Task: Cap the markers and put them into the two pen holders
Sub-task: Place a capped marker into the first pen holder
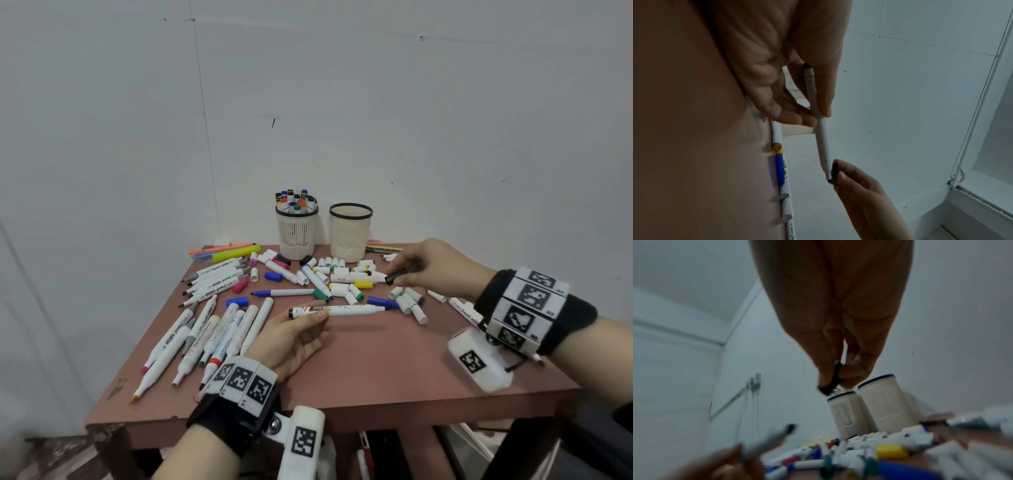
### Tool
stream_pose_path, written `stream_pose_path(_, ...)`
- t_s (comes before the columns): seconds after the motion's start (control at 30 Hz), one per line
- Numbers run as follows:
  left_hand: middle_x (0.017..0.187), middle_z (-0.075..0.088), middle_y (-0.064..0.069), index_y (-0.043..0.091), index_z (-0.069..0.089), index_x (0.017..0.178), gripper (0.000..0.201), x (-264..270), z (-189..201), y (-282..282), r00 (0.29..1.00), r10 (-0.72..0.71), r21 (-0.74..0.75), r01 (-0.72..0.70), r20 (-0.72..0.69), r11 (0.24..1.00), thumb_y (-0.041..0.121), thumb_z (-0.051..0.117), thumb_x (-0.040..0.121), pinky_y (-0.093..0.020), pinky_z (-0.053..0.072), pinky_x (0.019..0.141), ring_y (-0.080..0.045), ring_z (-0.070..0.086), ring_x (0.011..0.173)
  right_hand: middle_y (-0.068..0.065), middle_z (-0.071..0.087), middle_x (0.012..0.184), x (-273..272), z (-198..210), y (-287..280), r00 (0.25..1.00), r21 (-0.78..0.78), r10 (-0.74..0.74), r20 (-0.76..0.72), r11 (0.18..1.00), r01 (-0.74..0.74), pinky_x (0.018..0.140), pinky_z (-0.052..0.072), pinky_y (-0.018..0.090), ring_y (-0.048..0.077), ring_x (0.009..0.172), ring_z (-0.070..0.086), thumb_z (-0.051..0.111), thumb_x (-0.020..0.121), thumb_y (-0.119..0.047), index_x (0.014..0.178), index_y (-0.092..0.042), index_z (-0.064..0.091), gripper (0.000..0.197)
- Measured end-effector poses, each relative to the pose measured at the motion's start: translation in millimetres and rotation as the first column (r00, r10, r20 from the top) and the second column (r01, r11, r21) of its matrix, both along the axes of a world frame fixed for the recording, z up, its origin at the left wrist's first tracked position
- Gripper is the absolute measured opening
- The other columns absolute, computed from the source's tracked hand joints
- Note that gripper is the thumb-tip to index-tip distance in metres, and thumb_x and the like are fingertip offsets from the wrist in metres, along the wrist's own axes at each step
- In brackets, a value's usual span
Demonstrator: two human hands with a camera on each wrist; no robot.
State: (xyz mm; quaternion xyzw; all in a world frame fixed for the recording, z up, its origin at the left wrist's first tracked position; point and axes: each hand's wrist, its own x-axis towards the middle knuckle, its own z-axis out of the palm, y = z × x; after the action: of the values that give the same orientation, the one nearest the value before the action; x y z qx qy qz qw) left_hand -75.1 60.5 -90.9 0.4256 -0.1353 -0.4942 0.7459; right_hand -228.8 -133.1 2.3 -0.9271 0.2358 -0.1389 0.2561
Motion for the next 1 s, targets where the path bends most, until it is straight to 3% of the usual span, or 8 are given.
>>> stream_pose_path(0.1, 0.073, 0.069, -0.008, 0.003, 0.065, 0.093, 0.025, 0, 0, 0, 1.0, 0.001, 0.006, -0.001, 0.006, 1.0, 0.003, 0.067, 0.068, -0.021, 0.055, 0.057, -0.012, 0.067, 0.063, -0.008, 0.074, 0.091, -18, -13, 8, 0.98, 0.229, -0.1, 0.171, 0.972, 0.059, 0.09, 0.052, 0.031, 0.007, 0.091, 0.068, 0.068, 0.083, -0.009, 0.086, -0.031, 0.075, 0.024)
stream_pose_path(0.2, 0.071, 0.069, -0.008, 0.004, 0.064, 0.091, 0.02, 0, 0, 1, 1.0, -0.005, 0.008, 0.004, 0.02, 1.0, 0.005, 0.066, 0.071, -0.02, 0.054, 0.059, -0.011, 0.067, 0.063, 0.004, 0.073, 0.1, -30, -26, 29, 0.911, 0.482, -0.224, 0.346, 0.876, 0.033, 0.081, 0.052, 0.018, 0.008, 0.085, 0.067, 0.062, 0.085, 0.003, 0.092, -0.022, 0.072, 0.028)
stream_pose_path(0.27, 0.071, 0.068, -0.007, 0.004, 0.064, 0.091, 0.023, -1, 1, 1, 0.999, -0.01, 0.014, 0.01, 0.037, 1.0, 0.007, 0.067, 0.069, -0.02, 0.054, 0.059, -0.011, 0.067, 0.063, 0.011, 0.072, 0.1, -36, -38, 42, 0.839, 0.604, -0.337, 0.428, 0.797, 0.011, 0.081, 0.051, 0.025, 0.018, 0.086, 0.066, 0.062, 0.083, 0.008, 0.092, -0.018, 0.07, 0.029)
stream_pose_path(0.37, 0.071, 0.068, -0.007, 0.004, 0.063, 0.093, 0.019, -1, 2, 0, 0.999, -0.004, 0.01, 0.004, 0.034, 1.0, 0.006, 0.064, 0.075, -0.021, 0.055, 0.057, -0.012, 0.067, 0.061, 0.016, 0.071, 0.096, -38, -56, 54, 0.736, 0.738, -0.486, 0.471, 0.674, -0.028, 0.072, 0.052, 0.023, 0.02, 0.078, 0.063, 0.062, 0.08, 0.012, 0.095, -0.009, 0.069, 0.026)
stream_pose_path(0.47, 0.068, 0.068, -0.007, 0.004, 0.063, 0.091, 0.009, -2, 3, 0, 0.999, 0.0, 0.009, 0.0, 0.034, 1.0, 0.003, 0.06, 0.083, -0.021, 0.055, 0.055, -0.011, 0.067, 0.059, 0.016, 0.067, 0.089, -35, -71, 62, 0.637, 0.855, -0.623, 0.454, 0.507, -0.114, 0.083, 0.053, 0.03, 0.016, 0.071, 0.059, 0.056, 0.083, 0.013, 0.099, 0.001, 0.067, 0.023)
stream_pose_path(0.63, 0.069, 0.068, -0.008, 0.002, 0.062, 0.09, 0.008, -4, 5, 1, 0.999, -0.011, 0.005, 0.011, 0.034, 1.0, 0.002, 0.059, 0.082, -0.022, 0.056, 0.055, -0.012, 0.067, 0.06, 0.016, 0.064, 0.086, -23, -86, 70, 0.489, 0.894, -0.751, 0.443, 0.33, -0.303, 0.089, 0.051, 0.037, 0.015, 0.066, 0.059, 0.052, 0.089, 0.009, 0.104, 0.0, 0.06, 0.02)
stream_pose_path(0.8, 0.07, 0.068, -0.007, 0.004, 0.063, 0.091, 0.022, -3, 3, 1, 0.998, -0.018, 0.016, 0.017, 0.065, 1.0, 0.006, 0.065, 0.069, -0.022, 0.056, 0.059, -0.012, 0.067, 0.062, 0.008, 0.07, 0.073, -17, -94, 73, 0.378, 0.854, -0.798, 0.47, 0.303, -0.422, 0.065, 0.056, 0.021, 0.011, 0.059, 0.063, 0.055, 0.085, 0.01, 0.097, 0.005, 0.061, 0.015)
stream_pose_path(1.0, 0.07, 0.069, -0.006, 0.004, 0.063, 0.09, 0.023, -1, 1, 0, 0.996, -0.021, 0.019, 0.019, 0.089, 1.0, 0.008, 0.065, 0.068, -0.021, 0.055, 0.062, -0.011, 0.067, 0.063, 0.01, 0.069, 0.071, -20, -94, 71, 0.374, 0.852, -0.803, 0.465, 0.292, -0.434, 0.063, 0.054, 0.021, 0.011, 0.056, 0.061, 0.054, 0.085, 0.011, 0.093, 0.005, 0.063, 0.013)
